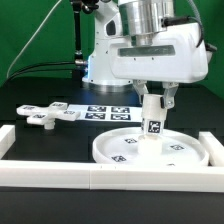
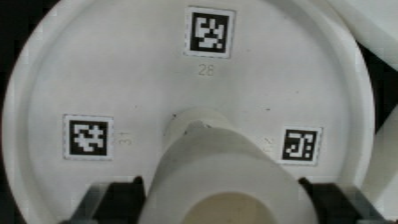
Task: Assemble round table
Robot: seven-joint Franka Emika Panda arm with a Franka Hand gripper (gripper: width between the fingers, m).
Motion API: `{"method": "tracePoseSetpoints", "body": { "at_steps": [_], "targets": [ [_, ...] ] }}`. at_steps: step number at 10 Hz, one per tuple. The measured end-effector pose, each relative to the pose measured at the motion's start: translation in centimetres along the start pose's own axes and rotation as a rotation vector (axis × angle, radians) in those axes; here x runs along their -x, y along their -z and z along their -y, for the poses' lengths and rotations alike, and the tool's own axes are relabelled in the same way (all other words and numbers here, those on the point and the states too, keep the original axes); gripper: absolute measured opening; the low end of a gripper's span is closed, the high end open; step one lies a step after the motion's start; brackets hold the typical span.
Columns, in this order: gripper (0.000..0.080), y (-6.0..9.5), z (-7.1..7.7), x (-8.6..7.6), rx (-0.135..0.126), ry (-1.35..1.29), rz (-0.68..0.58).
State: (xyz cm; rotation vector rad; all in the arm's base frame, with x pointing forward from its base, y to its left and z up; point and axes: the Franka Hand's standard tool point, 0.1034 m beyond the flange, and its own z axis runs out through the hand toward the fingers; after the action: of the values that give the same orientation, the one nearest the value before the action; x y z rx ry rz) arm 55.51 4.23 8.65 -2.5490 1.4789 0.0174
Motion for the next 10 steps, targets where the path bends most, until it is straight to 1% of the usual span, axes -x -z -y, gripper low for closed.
{"method": "tracePoseSetpoints", "body": {
  "at_steps": [2,3,5,6,7,8,9,10],
  "targets": [
    [0.041,0.09,-0.05,-0.42,-0.011,-0.05,0.006],
    [0.041,0.15,-0.13,-0.66,-0.023,-0.092,0.015],
    [0.041,0.13,-0.12,-0.62,-0.026,-0.088,0.018],
    [0.0461,0.12,-0.12,-0.62,-0.026,-0.053,0.018],
    [0.0461,0.11,-0.04,-0.53,-0.023,-0.039,0.015],
    [0.0607,0.12,0.34,-0.22,-0.012,0.071,0.0],
    [0.0636,0.11,0.54,0.0,-0.005,0.218,-0.01],
    [0.0636,0.1,0.48,-0.06,-0.006,0.264,-0.008]
  ]
}}
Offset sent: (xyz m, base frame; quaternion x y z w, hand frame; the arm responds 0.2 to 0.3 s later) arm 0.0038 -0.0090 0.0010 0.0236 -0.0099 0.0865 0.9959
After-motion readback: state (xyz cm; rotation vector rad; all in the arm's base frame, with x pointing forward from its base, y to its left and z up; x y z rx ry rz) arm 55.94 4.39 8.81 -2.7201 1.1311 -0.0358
